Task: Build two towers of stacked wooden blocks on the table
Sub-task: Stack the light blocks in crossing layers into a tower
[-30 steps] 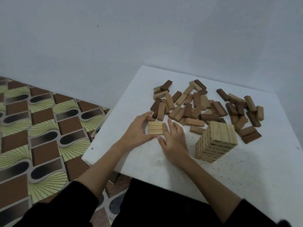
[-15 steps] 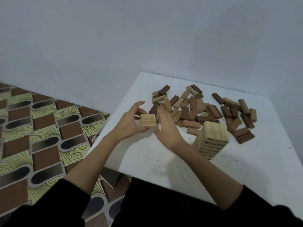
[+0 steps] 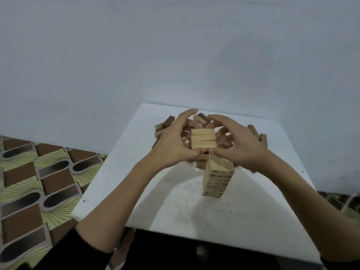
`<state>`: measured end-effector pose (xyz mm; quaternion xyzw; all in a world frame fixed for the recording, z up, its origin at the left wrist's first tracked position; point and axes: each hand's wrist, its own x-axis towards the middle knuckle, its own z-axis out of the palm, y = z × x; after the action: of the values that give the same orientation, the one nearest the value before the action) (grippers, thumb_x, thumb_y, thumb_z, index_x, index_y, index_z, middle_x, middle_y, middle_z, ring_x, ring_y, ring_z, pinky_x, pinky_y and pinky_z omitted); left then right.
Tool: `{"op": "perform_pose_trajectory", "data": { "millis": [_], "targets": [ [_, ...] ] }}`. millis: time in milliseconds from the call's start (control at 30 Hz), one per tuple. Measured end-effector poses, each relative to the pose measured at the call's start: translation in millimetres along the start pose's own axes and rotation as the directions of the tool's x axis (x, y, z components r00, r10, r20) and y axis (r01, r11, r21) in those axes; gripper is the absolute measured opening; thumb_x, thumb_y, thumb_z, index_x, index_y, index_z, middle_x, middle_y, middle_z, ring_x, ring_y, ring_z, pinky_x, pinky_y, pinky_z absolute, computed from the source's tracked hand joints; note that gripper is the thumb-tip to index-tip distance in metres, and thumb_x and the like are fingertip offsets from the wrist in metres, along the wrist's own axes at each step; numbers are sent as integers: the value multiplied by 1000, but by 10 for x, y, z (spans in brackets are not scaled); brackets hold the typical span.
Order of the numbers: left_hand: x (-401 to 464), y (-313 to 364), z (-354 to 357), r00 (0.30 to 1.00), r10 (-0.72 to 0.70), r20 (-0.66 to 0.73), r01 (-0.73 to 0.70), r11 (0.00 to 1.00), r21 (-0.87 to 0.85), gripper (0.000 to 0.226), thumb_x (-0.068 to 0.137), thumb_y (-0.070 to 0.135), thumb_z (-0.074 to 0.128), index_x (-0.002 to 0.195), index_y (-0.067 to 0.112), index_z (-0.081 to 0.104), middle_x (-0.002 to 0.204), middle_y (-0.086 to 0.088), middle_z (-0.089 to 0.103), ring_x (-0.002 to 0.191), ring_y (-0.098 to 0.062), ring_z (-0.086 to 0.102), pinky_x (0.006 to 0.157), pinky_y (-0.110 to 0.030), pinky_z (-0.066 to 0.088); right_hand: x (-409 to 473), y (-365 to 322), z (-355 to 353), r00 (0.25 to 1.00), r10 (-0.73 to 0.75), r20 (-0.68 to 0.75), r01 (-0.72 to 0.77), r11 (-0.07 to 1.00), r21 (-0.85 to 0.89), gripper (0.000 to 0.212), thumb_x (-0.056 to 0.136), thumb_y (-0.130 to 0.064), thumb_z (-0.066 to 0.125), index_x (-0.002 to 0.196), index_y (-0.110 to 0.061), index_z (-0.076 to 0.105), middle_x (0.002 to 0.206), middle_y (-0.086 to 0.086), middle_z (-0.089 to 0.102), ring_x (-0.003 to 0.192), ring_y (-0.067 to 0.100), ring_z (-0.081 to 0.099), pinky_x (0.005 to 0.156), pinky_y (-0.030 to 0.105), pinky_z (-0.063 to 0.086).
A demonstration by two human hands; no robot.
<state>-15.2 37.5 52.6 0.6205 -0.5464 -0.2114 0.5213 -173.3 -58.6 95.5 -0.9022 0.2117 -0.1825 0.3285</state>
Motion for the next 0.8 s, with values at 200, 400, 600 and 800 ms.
{"op": "perform_pose_trajectory", "data": {
  "millis": [200, 400, 600, 800],
  "targets": [
    [16, -56, 416, 988, -57, 146, 62, 998, -26, 94, 65, 19, 85, 142, 25, 32, 107, 16, 59, 106, -4, 58, 96, -30, 48, -305, 420, -130, 990, 129, 50, -132, 990, 48, 71, 75, -9, 75, 134, -27, 40, 112, -13, 51, 104, -3, 49, 79, 1, 40],
    [36, -100, 483, 974, -99, 202, 99, 995, 9, 96, 67, 17, 85, 145, 24, 29, 113, 11, 58, 111, -4, 55, 98, -26, 46, -344, 649, -88, 993, 95, 76, -98, 994, 42, 75, 77, -11, 74, 141, -22, 36, 119, -8, 50, 111, -11, 41, 81, -4, 34],
    [25, -135, 497, 963, -139, 231, 150, 988, -29, 96, 69, 20, 84, 146, 27, 27, 116, 4, 55, 113, -7, 54, 97, -24, 46, -347, 707, -79, 992, 70, 103, -73, 997, 33, 74, 79, -16, 73, 140, -28, 33, 112, -22, 45, 109, -4, 42, 84, -5, 31],
    [-20, -164, 496, 961, -136, 240, 155, 986, -63, 99, 68, 17, 84, 147, 26, 25, 117, 10, 52, 113, 0, 53, 94, -17, 46, -336, 747, -67, 990, 72, 125, -80, 995, 66, 79, 77, -19, 75, 141, -30, 31, 120, -14, 47, 115, -2, 41, 83, -7, 30]
  ]
}}
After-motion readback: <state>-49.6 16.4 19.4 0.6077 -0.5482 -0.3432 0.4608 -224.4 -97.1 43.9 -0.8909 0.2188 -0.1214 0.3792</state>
